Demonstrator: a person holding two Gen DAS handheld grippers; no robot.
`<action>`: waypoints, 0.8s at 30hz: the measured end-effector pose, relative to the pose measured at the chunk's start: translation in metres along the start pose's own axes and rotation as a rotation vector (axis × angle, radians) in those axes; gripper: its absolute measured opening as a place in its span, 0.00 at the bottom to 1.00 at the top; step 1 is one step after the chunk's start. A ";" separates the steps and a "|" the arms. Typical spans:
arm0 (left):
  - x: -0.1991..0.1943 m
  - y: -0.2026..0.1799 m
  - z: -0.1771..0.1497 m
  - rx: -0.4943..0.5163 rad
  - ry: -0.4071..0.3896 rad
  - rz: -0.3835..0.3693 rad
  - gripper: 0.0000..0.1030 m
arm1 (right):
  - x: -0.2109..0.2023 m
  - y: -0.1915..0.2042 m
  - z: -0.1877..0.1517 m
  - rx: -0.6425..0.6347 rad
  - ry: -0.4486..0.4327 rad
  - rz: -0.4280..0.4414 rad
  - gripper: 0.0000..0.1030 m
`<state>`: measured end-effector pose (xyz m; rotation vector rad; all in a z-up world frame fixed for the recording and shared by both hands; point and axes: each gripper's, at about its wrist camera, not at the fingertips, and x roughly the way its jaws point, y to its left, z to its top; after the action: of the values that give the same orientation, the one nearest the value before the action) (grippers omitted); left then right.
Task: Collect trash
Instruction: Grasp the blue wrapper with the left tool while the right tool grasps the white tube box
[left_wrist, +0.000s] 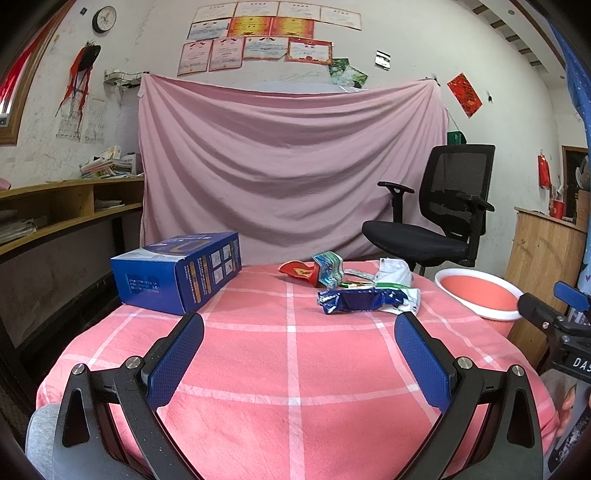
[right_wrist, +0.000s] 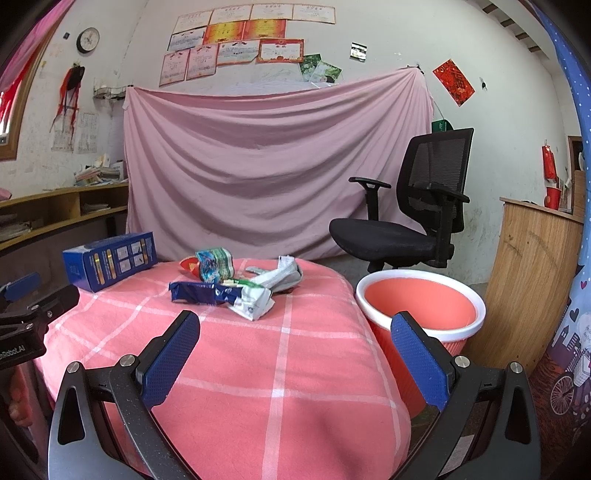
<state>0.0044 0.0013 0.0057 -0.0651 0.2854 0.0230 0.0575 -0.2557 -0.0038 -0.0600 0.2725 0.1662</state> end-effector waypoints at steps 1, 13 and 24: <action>0.001 0.000 0.002 -0.002 0.000 0.004 0.98 | 0.003 0.000 0.002 0.003 -0.003 -0.001 1.00; 0.037 0.003 0.037 -0.015 -0.037 0.040 0.98 | 0.031 -0.003 0.038 -0.031 -0.132 -0.009 1.00; 0.101 -0.003 0.058 -0.092 0.093 0.083 0.98 | 0.076 -0.023 0.056 -0.018 -0.139 -0.024 1.00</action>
<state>0.1180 0.0037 0.0330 -0.1456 0.3801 0.1155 0.1480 -0.2624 0.0303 -0.0695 0.1311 0.1482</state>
